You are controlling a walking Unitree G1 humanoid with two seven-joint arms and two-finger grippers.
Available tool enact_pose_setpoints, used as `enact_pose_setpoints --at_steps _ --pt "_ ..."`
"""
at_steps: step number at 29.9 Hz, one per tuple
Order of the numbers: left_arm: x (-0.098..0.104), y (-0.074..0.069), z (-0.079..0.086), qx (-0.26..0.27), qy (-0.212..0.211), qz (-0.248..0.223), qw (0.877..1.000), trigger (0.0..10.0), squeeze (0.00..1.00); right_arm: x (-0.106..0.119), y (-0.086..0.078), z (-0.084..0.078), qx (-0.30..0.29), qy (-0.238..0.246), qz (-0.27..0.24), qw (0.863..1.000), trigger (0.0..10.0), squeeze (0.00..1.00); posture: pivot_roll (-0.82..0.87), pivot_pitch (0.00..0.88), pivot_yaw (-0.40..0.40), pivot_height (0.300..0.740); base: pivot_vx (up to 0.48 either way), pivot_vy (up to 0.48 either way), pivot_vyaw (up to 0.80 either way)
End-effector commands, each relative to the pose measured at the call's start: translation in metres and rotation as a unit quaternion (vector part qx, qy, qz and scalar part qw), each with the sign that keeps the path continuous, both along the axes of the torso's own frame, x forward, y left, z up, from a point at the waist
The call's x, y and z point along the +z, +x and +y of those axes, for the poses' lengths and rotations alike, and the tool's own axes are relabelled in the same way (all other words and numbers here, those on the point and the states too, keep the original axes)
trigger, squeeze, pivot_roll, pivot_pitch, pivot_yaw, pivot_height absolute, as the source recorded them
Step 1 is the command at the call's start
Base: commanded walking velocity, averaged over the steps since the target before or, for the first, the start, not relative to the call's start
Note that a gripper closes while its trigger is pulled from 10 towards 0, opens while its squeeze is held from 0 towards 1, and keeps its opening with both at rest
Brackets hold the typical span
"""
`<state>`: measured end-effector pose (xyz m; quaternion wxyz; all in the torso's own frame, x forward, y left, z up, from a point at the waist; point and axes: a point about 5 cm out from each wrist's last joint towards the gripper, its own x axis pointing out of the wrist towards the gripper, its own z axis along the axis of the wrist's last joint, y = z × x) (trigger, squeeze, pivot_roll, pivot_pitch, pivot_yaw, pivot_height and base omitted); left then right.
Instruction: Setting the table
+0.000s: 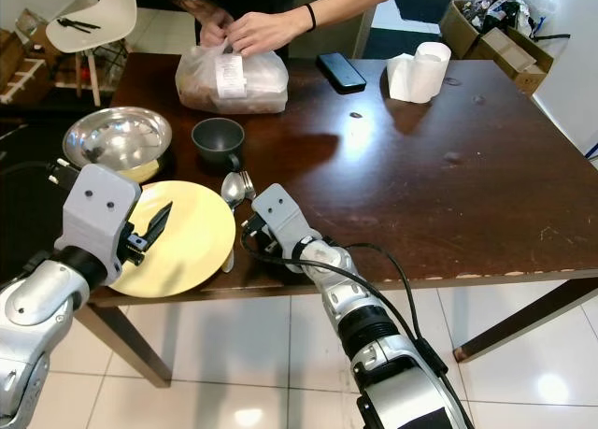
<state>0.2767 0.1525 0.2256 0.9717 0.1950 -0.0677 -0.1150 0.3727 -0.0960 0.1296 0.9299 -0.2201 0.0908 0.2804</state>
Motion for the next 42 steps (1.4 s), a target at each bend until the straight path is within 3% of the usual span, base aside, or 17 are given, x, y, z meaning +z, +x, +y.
enact_pose_setpoints --at_steps 1,2,4,5,10,14,19,24,26,28,29,31,32,39,42 --pt "-0.002 0.0 -0.002 -0.003 0.0 0.001 1.0 10.0 0.0 -0.057 -0.023 -0.018 -0.022 -0.038 0.126 0.991 10.0 0.0 0.09 0.147 0.038 0.74 0.0 0.0 0.0" --pt "-0.002 0.002 -0.002 -0.002 -0.001 -0.001 1.0 10.0 0.0 -0.051 -0.025 -0.005 0.001 0.015 0.125 0.992 10.0 0.0 0.08 0.137 0.039 0.74 0.0 0.0 0.0" --pt "-0.002 0.003 -0.002 -0.002 -0.001 -0.001 1.0 10.0 0.0 -0.048 -0.025 -0.001 0.009 0.035 0.125 0.992 10.0 0.0 0.08 0.136 0.038 0.74 0.0 0.0 0.0" --pt "-0.001 0.004 -0.004 -0.003 -0.003 -0.004 1.0 10.0 0.0 -0.043 -0.025 0.006 0.017 0.074 0.125 0.989 10.0 0.0 0.08 0.128 0.037 0.74 0.0 0.0 0.0" --pt "0.0 0.007 -0.005 -0.004 -0.004 -0.009 1.0 10.0 0.0 -0.04 -0.026 0.015 0.02 0.131 0.146 0.98 10.0 0.0 0.08 0.118 0.034 0.74 0.0 0.0 0.0" --pt "0.001 0.008 -0.004 -0.001 -0.004 -0.012 1.0 10.0 0.0 -0.043 -0.028 0.014 0.01 0.138 0.152 0.979 10.0 0.0 0.08 0.108 0.031 0.74 0.0 0.0 0.0" --pt "0.002 0.011 -0.006 -0.001 -0.008 -0.019 1.0 10.0 0.0 -0.027 -0.022 -0.004 -0.022 0.157 0.107 0.982 10.0 0.0 0.07 0.093 0.031 0.74 0.0 0.0 0.0" --pt "0.002 0.013 -0.009 -0.006 -0.012 -0.021 1.0 10.0 0.0 -0.014 -0.02 -0.018 -0.037 0.136 0.065 0.988 10.0 0.0 0.05 0.083 0.034 0.74 0.0 0.0 0.0" --pt "0.001 0.015 -0.013 -0.012 -0.017 -0.024 0.999 10.0 0.0 0.004 -0.021 -0.033 -0.059 0.129 0.009 0.99 10.0 0.0 0.03 0.074 0.034 0.74 0.0 0.0 0.0" --pt "0.002 0.016 -0.014 -0.013 -0.019 -0.024 0.999 10.0 0.0 0.01 -0.022 -0.035 -0.061 0.133 -0.006 0.989 10.0 0.0 0.03 0.074 0.034 0.74 0.0 0.0 0.0" --pt "0.002 0.017 -0.016 -0.016 -0.021 -0.025 0.999 10.0 0.0 0.024 -0.026 -0.037 -0.053 0.164 -0.043 0.984 10.0 0.0 0.02 0.067 0.038 0.74 0.0 0.0 0.0" --pt "0.001 0.018 -0.018 -0.017 -0.022 -0.025 0.999 10.0 0.0 0.033 -0.03 -0.037 -0.041 0.19 -0.059 0.979 10.0 0.0 0.02 0.067 0.038 0.74 0.0 0.0 0.0" --pt "0.001 0.018 -0.02 -0.021 -0.024 -0.026 0.999 10.0 0.0 0.051 -0.039 -0.037 -0.014 0.237 -0.087 0.968 10.0 0.0 0.01 0.061 0.043 0.74 0.0 0.0 0.0" --pt "0.001 0.021 -0.023 -0.028 -0.027 -0.029 0.999 10.0 0.0 0.069 -0.048 -0.044 -0.002 0.294 -0.096 0.951 10.0 0.0 -0.01 0.048 0.046 0.74 0.0 0.0 0.0" --pt "0.002 0.024 -0.025 -0.029 -0.029 -0.034 0.999 10.0 0.0 0.067 -0.047 -0.056 -0.044 0.295 -0.099 0.949 10.0 0.0 -0.01 0.042 0.044 0.74 0.0 0.0 0.0"
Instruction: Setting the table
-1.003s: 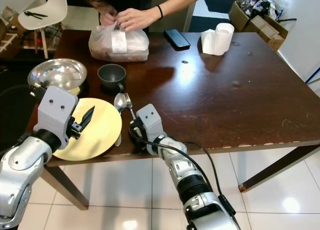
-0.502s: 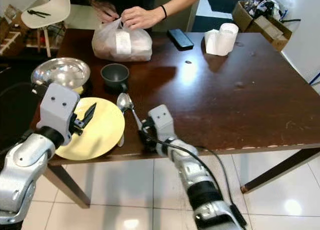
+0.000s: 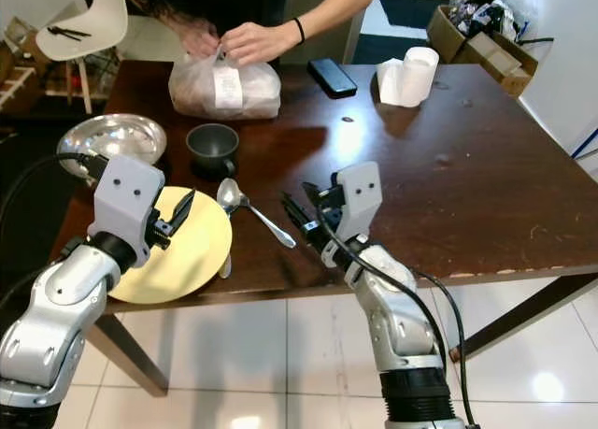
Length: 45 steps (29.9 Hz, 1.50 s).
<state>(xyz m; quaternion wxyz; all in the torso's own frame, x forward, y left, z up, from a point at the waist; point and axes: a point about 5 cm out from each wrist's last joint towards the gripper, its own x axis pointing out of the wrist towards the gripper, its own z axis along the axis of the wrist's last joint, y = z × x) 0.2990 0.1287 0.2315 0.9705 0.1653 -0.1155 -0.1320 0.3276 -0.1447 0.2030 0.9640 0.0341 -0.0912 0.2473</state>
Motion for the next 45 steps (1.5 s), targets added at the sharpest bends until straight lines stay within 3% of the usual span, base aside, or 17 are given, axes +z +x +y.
enact_pose_setpoints --at_steps 1,2,7,9,12,13,17,20,27,33,39,45 --pt "-0.004 0.002 -0.002 0.0 0.002 0.004 1.0 10.0 0.0 -0.007 0.0 -0.013 -0.04 0.005 0.015 0.999 10.0 0.0 -0.01 0.04 0.043 0.74 0.0 0.0 0.0" --pt "-0.004 0.002 -0.002 0.004 -0.001 0.003 1.0 10.0 0.0 -0.007 0.001 -0.022 -0.079 0.01 0.012 0.997 10.0 0.0 -0.01 0.037 0.042 0.74 0.0 0.0 0.0" --pt "-0.007 0.003 0.0 0.019 -0.016 0.008 1.0 10.0 0.0 -0.005 0.002 -0.034 -0.142 0.038 0.003 0.989 10.0 0.0 -0.01 0.025 0.042 0.74 0.0 0.0 0.0" --pt "-0.015 0.003 0.002 0.038 -0.059 0.034 0.997 10.0 0.0 -0.013 -0.007 -0.022 -0.132 0.07 0.017 0.989 10.0 0.0 -0.02 0.013 0.047 0.74 0.0 0.0 0.0" --pt "-0.019 0.002 0.003 0.045 -0.074 0.046 0.995 10.0 0.0 -0.019 -0.014 -0.012 -0.117 0.073 0.025 0.99 10.0 0.0 -0.03 0.01 0.051 0.74 0.0 0.0 0.0" --pt "-0.025 0.001 0.004 0.054 -0.089 0.059 0.993 10.0 0.0 -0.027 -0.023 -0.002 -0.107 0.072 0.032 0.991 10.0 0.0 -0.03 0.007 0.055 0.74 0.0 0.0 0.0" --pt "-0.052 -0.006 0.017 0.081 -0.124 0.114 0.982 10.0 0.0 -0.048 -0.052 0.023 -0.07 0.004 0.038 0.997 10.0 0.0 -0.06 0.0 0.063 0.74 0.0 0.0 0.0" --pt "-0.066 -0.01 0.025 0.094 -0.127 0.134 0.978 10.0 0.0 -0.054 -0.056 0.024 -0.066 -0.004 0.046 0.997 10.0 0.0 -0.06 0.0 0.061 0.74 0.0 0.0 0.0" --pt "-0.091 -0.018 0.038 0.131 -0.135 0.148 0.971 10.0 0.0 -0.052 -0.054 0.019 -0.07 -0.018 0.041 0.996 10.0 0.0 -0.07 0.0 0.046 0.74 0.0 0.0 0.0" --pt "-0.095 -0.018 0.034 0.132 -0.145 0.136 0.971 10.0 0.0 -0.053 -0.048 0.02 -0.065 -0.031 0.041 0.997 10.0 0.0 -0.06 0.0 0.032 0.74 0.0 0.0 0.0" --pt "-0.098 -0.013 0.032 0.139 -0.125 0.123 0.975 10.0 0.0 -0.058 -0.044 0.018 -0.078 -0.023 0.053 0.995 10.0 0.0 -0.06 0.0 0.038 0.74 0.0 0.0 0.0" --pt "-0.09 -0.006 0.028 0.133 -0.099 0.094 0.982 10.0 0.0 -0.065 -0.039 0.012 -0.099 -0.012 0.064 0.993 10.0 0.0 -0.06 0.0 0.048 0.74 0.0 0.0 0.0"
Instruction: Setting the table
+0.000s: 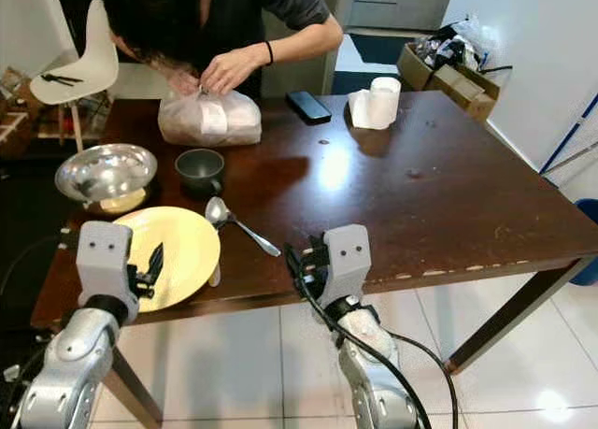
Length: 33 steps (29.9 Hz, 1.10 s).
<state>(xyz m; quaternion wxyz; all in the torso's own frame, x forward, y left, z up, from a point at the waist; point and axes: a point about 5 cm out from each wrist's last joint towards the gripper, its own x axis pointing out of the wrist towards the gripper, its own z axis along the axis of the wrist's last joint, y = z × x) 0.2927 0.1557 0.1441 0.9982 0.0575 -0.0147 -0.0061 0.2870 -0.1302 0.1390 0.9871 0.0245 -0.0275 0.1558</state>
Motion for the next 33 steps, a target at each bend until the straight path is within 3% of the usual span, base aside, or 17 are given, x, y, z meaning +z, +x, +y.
enact_pose_setpoints --at_steps 1,9,13,18,23,33 --pt "-0.001 0.002 0.002 0.003 0.013 -0.001 1.0 10.0 0.0 -0.001 0.001 -0.002 -0.007 0.005 -0.001 1.0 10.0 0.0 -0.06 0.0 0.05 0.74 0.0 0.0 0.0" --pt "0.005 0.007 0.016 0.019 0.031 -0.019 0.999 10.0 0.0 -0.001 0.003 -0.013 -0.021 -0.004 -0.006 1.0 10.0 0.0 -0.06 0.0 0.053 0.74 0.0 0.0 0.0" --pt "0.001 0.01 0.034 0.047 0.024 -0.008 0.999 10.0 0.0 0.005 0.007 -0.027 -0.038 -0.019 -0.02 0.999 10.0 0.0 -0.07 0.0 0.047 0.74 0.0 0.0 0.0" --pt "0.001 0.011 0.039 0.055 0.02 -0.007 0.998 10.0 0.0 0.01 0.01 -0.037 -0.051 -0.019 -0.029 0.998 10.0 0.0 -0.06 0.0 0.045 0.74 0.0 0.0 0.0" --pt "0.002 0.013 0.038 0.051 0.014 -0.01 0.999 10.0 0.0 0.015 0.013 -0.043 -0.059 -0.017 -0.037 0.997 10.0 0.0 -0.06 0.0 0.044 0.74 0.0 0.0 0.0" --pt "0.004 0.015 0.033 0.046 0.009 -0.015 0.999 10.0 0.0 0.013 0.014 -0.035 -0.049 -0.013 -0.036 0.998 10.0 0.0 -0.06 0.0 0.041 0.74 0.0 0.0 0.0"
